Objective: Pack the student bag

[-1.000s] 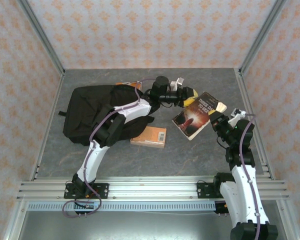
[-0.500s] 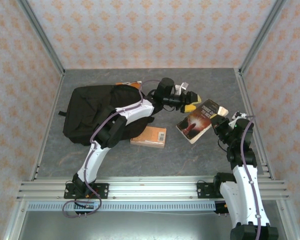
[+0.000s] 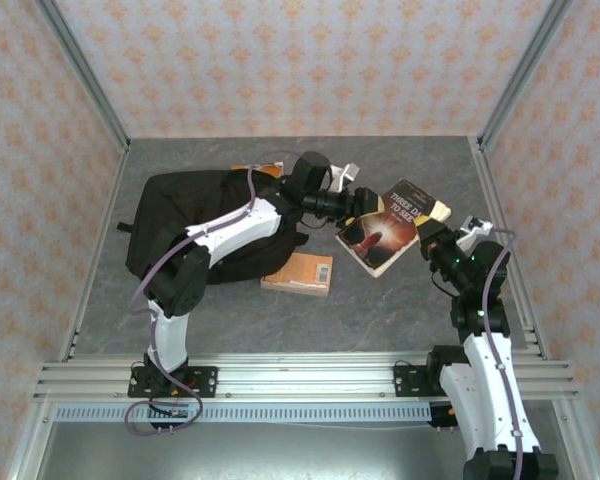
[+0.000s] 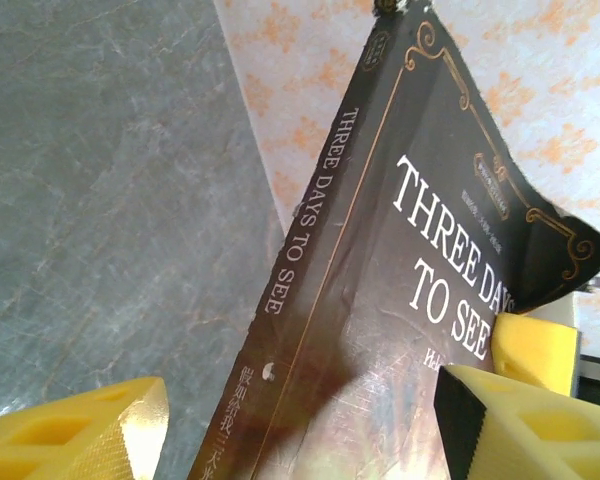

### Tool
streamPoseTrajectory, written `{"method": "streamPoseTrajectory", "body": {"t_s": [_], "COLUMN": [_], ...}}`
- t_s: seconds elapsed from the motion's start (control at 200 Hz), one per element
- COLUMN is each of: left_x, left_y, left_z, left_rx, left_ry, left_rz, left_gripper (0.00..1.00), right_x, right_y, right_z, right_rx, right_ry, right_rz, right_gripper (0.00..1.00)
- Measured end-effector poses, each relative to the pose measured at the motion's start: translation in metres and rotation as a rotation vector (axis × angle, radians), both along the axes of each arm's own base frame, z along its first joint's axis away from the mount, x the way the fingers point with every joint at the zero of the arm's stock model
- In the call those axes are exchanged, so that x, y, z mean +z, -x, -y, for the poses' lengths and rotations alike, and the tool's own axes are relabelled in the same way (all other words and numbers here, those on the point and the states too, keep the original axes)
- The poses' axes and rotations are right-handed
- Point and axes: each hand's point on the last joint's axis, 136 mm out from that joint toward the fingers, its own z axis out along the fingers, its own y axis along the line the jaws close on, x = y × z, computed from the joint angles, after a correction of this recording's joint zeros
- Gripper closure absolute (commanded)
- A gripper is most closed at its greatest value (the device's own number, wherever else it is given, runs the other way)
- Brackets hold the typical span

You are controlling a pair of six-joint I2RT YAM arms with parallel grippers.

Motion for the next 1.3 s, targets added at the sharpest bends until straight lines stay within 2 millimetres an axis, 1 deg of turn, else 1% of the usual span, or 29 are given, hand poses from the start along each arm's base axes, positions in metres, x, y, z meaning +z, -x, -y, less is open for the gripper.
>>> {"method": "streamPoseTrajectory", "body": {"t_s": [0.06, 0.1, 0.18, 0.21, 0.27, 0.355, 0.44, 0.5, 0.56, 0.636, 0.741, 0.771, 0.796, 0.811, 0.846, 0.886, 0.911, 0.956, 1.041, 1.141, 1.181, 1.211, 1.301], "left_x": [-0.004, -0.008, -0.014, -0.015, -0.014, 0.0, 0.025, 0.044, 0.057, 0.066, 0.067, 0.065, 0.063, 0.062, 0.059, 0.057, 0.056, 0.057, 0.063, 0.074, 0.077, 0.079, 0.08], "left_y": [-0.001, -0.001, 0.001, 0.001, -0.001, -0.003, -0.005, 0.002, 0.007, 0.007, 0.006, 0.005, 0.005, 0.005, 0.005, 0.006, 0.007, 0.013, 0.028, 0.042, 0.045, 0.045, 0.042], "left_z": [-0.001, -0.002, -0.006, -0.009, -0.017, -0.029, -0.038, -0.039, -0.039, -0.043, -0.047, -0.048, -0.049, -0.05, -0.052, -0.055, -0.056, -0.059, -0.065, -0.072, -0.075, -0.079, -0.091], "left_rx": [0.014, 0.02, 0.036, 0.046, 0.07, 0.102, 0.125, 0.119, 0.119, 0.133, 0.148, 0.154, 0.158, 0.159, 0.164, 0.168, 0.167, 0.157, 0.144, 0.144, 0.158, 0.179, 0.282], "left_ry": [0.023, 0.028, 0.026, 0.022, 0.018, 0.03, 0.057, 0.082, 0.099, 0.104, 0.095, 0.086, 0.075, 0.069, 0.053, 0.031, 0.02, 0.009, 0.011, 0.032, 0.043, 0.052, 0.087], "left_rz": [-0.025, -0.039, -0.062, -0.067, -0.063, -0.046, -0.001, 0.022, 0.039, 0.059, 0.062, 0.063, 0.064, 0.062, 0.064, 0.071, 0.077, 0.091, 0.111, 0.136, 0.15, 0.16, 0.18], "left_gripper": [0.32, 0.35, 0.42, 0.46, 0.53, 0.65, 0.75, 0.82, 0.86, 0.92, 1.0, 1.0, 1.0, 1.0, 1.0, 1.0, 1.0, 1.0, 1.0, 1.0, 1.0, 1.0, 1.0], "right_x": [-0.001, -0.003, -0.008, -0.01, -0.015, -0.022, -0.026, -0.024, -0.019, -0.011, -0.011, -0.013, -0.015, -0.016, -0.02, -0.023, -0.024, -0.024, -0.017, -0.009, -0.008, -0.007, -0.001], "right_y": [-0.004, -0.006, -0.012, -0.014, -0.017, -0.022, -0.028, -0.033, -0.037, -0.042, -0.046, -0.047, -0.048, -0.048, -0.048, -0.05, -0.05, -0.048, -0.045, -0.038, -0.034, -0.029, -0.016], "right_z": [-0.001, -0.002, -0.005, -0.006, -0.008, -0.011, -0.017, -0.025, -0.03, -0.035, -0.038, -0.039, -0.04, -0.041, -0.043, -0.045, -0.046, -0.051, -0.061, -0.073, -0.079, -0.083, -0.094], "right_rx": [0.01, 0.017, 0.034, 0.042, 0.056, 0.073, 0.092, 0.117, 0.132, 0.143, 0.154, 0.157, 0.162, 0.165, 0.172, 0.178, 0.186, 0.209, 0.252, 0.288, 0.301, 0.309, 0.305], "right_ry": [-0.015, -0.023, -0.04, -0.043, -0.048, -0.047, -0.023, 0.001, 0.025, 0.045, 0.053, 0.053, 0.054, 0.054, 0.054, 0.052, 0.052, 0.045, 0.012, -0.037, -0.054, -0.066, -0.093], "right_rz": [-0.007, -0.017, -0.039, -0.048, -0.068, -0.099, -0.126, -0.134, -0.13, -0.114, -0.118, -0.126, -0.133, -0.139, -0.154, -0.165, -0.17, -0.171, -0.123, -0.061, -0.043, -0.031, 0.015], "right_gripper": [1.0, 1.0, 1.0, 1.0, 1.0, 1.0, 1.0, 1.0, 1.0, 1.0, 1.0, 0.93, 0.84, 0.76, 0.55, 0.35, 0.27, 0.17, 0.07, 0.04, 0.03, 0.0, 0.0]}}
